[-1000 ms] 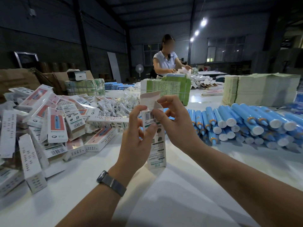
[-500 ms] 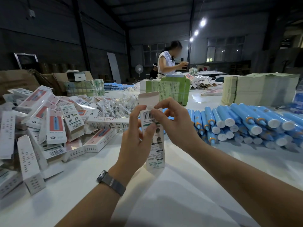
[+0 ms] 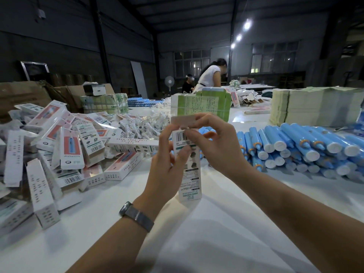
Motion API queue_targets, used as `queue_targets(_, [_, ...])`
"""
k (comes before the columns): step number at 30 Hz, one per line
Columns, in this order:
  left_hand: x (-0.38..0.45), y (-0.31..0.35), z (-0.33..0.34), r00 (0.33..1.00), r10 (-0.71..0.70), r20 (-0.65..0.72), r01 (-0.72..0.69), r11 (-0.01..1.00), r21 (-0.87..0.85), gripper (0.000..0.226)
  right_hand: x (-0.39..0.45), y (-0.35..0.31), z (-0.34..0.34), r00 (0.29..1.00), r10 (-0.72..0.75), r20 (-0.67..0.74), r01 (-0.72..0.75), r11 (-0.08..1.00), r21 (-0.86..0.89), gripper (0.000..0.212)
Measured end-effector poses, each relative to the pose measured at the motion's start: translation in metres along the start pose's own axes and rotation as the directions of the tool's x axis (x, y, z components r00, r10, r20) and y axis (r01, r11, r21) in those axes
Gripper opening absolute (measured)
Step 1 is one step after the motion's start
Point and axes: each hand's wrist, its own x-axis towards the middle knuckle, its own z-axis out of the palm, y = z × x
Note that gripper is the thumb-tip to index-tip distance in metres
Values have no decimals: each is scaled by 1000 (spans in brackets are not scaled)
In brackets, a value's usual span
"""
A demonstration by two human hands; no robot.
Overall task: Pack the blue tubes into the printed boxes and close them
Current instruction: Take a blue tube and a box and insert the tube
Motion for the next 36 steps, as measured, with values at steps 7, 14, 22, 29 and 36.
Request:
queue_targets(7, [-4, 3, 2, 1000, -21, -22, 20, 1000, -24, 53, 0, -4, 5, 998, -60, -9, 61, 998, 14, 36])
queue_targets(14, [-1, 5, 3, 996, -62, -65, 58, 996, -62, 63, -1, 1, 0, 994, -102, 31, 104, 990, -91, 9])
queue_targets(22, [3, 8, -2, 996, -72, -43, 73, 997, 5, 65, -3, -2, -3, 991, -80, 108, 89, 993, -82, 13])
queue_targets(29, [4, 10, -6, 995, -87, -39, 87, 996, -9, 52, -2, -5, -3, 991, -53, 121, 53, 999, 4, 8])
queue_targets(36, [4, 10, -5, 994, -89, -57, 89, 996, 3, 54, -1, -9, 0, 995, -2, 102, 0, 1000, 20, 23])
